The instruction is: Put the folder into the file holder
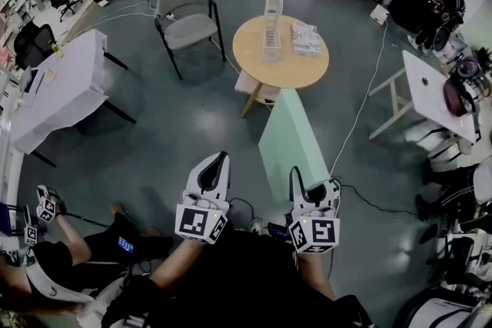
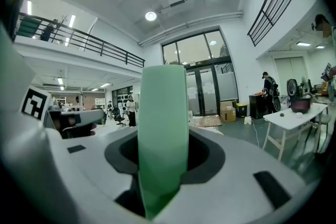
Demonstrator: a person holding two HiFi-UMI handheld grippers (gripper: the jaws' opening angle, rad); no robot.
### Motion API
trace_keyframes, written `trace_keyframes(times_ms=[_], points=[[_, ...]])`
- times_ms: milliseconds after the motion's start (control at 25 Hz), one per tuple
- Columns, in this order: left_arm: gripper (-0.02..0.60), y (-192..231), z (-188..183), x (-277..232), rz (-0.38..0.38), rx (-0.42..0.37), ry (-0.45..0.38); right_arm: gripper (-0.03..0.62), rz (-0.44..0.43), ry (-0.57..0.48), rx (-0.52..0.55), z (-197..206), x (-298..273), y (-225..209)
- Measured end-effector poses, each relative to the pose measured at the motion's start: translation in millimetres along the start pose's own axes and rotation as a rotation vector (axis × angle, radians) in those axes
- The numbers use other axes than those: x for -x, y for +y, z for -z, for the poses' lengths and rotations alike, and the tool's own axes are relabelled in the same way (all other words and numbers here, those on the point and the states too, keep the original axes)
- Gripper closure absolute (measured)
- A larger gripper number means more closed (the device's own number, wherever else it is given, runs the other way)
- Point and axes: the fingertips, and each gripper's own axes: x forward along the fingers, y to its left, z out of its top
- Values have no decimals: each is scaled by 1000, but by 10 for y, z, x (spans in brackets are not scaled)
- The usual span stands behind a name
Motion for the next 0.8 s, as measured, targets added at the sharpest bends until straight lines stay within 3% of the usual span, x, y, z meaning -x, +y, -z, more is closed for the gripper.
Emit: trace_keyframes(times_ms=[520, 800], points=[[575, 388, -9, -121, 32, 23, 12, 442, 31, 3, -3, -22, -276, 264], [575, 802, -5, -307, 49, 23, 28, 444, 67, -5, -20, -18, -636, 435]])
